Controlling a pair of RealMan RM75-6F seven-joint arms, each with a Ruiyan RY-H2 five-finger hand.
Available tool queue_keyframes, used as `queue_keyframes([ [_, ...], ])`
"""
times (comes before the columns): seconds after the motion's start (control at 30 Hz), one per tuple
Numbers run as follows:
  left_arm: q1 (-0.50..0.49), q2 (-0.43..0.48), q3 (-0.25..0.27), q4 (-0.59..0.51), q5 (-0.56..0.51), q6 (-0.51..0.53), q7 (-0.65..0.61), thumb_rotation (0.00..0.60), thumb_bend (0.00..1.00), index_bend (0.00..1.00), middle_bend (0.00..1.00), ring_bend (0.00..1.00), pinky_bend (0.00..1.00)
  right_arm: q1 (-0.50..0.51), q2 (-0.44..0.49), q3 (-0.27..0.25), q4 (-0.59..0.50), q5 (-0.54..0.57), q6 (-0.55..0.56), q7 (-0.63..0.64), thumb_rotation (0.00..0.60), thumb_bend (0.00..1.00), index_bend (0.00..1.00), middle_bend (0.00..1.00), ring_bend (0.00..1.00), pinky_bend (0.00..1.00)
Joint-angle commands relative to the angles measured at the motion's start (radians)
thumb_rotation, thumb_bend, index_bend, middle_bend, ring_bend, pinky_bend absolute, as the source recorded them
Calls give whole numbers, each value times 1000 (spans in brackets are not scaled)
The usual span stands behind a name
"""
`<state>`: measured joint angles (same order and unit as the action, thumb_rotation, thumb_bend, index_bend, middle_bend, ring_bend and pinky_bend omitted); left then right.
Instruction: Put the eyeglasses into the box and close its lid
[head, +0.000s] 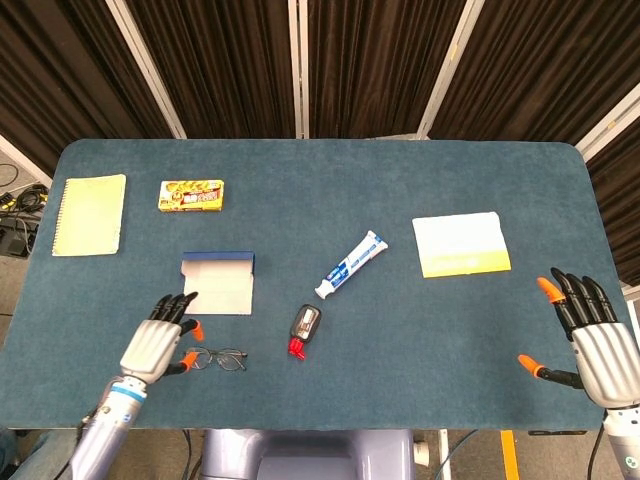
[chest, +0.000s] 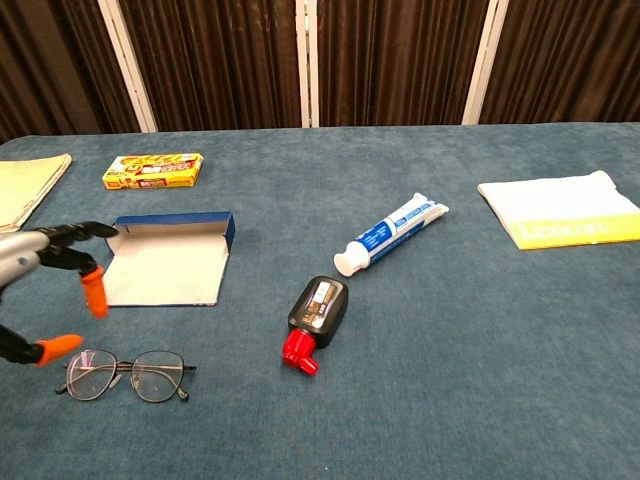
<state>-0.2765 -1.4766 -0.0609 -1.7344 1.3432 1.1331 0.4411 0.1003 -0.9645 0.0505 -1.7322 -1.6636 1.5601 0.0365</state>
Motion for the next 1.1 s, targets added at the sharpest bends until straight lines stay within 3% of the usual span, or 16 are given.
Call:
queue_keyframes([
  [0.03,-20,-38,-5,6,-43,-20,40,600,348,470,0,0,0,0,2,0,1,0,-1,3,600,0,0,0,0,0],
  [0.57,-51,-117,5,70,-118,-38,42,600,357,492,0,0,0,1,9,1,2,2,-2,23,600,0,1,0,0,0],
  [1.1,-58,-135,19,86,-159,-13,61,600,361,516,0,0,0,1,12,1,2,3,-2,28,600,0,1,0,0,0],
])
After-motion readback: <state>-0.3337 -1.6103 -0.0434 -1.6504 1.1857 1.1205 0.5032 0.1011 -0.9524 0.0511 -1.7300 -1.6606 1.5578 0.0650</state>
